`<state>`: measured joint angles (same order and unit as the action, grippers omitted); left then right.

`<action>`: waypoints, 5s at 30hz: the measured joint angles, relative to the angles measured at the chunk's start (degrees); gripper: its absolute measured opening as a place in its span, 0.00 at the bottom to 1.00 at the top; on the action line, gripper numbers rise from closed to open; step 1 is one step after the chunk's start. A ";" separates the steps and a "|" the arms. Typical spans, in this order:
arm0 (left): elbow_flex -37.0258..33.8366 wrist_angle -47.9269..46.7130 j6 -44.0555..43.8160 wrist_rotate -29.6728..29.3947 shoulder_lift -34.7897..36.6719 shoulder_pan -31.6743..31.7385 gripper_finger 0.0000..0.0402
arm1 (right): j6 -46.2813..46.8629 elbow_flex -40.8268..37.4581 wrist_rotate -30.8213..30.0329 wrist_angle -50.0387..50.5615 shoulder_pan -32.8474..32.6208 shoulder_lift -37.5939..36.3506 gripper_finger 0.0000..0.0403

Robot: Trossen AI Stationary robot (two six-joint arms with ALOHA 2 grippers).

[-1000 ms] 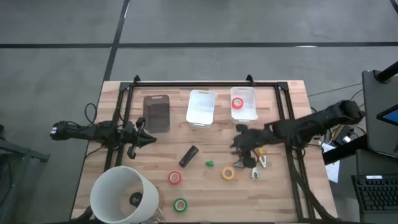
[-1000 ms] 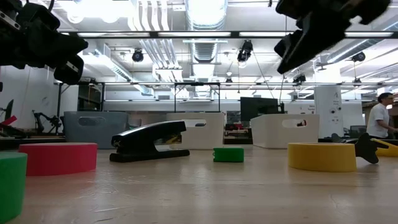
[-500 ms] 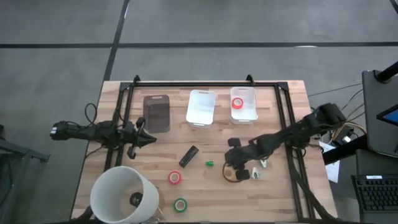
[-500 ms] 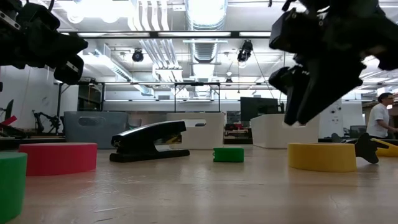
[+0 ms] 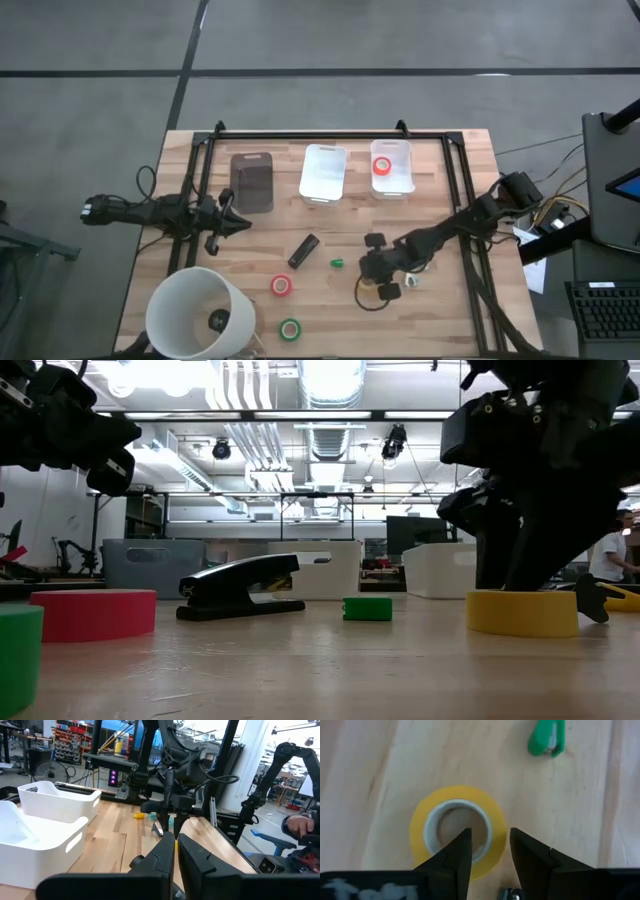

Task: Pick and place Stapler, Stapler remover, tape
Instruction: Put the yellow tape into the right white bin, then put the light blue stapler remover into the left white bin

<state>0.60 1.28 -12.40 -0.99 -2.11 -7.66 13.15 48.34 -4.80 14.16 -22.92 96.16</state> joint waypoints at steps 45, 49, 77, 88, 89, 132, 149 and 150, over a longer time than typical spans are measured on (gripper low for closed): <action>0.00 0.00 0.00 0.00 0.00 0.00 0.06 | -10.55 9.77 -21.17 23.04 7.38 -17.61 0.12; 0.00 0.00 0.00 0.00 0.00 0.00 0.06 | -11.97 9.21 -21.30 23.11 13.28 -23.83 0.11; 0.00 0.00 0.00 0.00 0.00 0.00 0.06 | -16.20 8.98 -3.80 22.96 55.22 -25.87 0.11; 0.00 0.00 0.00 0.00 0.00 0.00 0.06 | -17.95 8.96 -4.13 22.44 56.00 -18.29 0.11; 0.00 0.00 0.00 0.00 0.00 0.00 0.06 | -18.19 8.96 -4.15 21.74 56.37 -17.58 0.11; 0.00 0.00 0.00 0.00 0.00 0.00 0.06 | -18.00 7.25 -1.35 13.94 65.20 -3.68 0.19; 0.00 0.00 0.00 0.00 0.00 0.00 0.06 | -12.43 2.48 5.45 24.28 59.76 -21.31 0.42; 0.00 0.00 0.00 0.00 -0.01 0.00 0.06 | -11.59 1.27 5.89 24.47 58.13 -23.38 0.42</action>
<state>0.60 1.28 -12.40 -0.99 -2.12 -7.66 1.56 49.61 1.09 38.63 35.22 72.79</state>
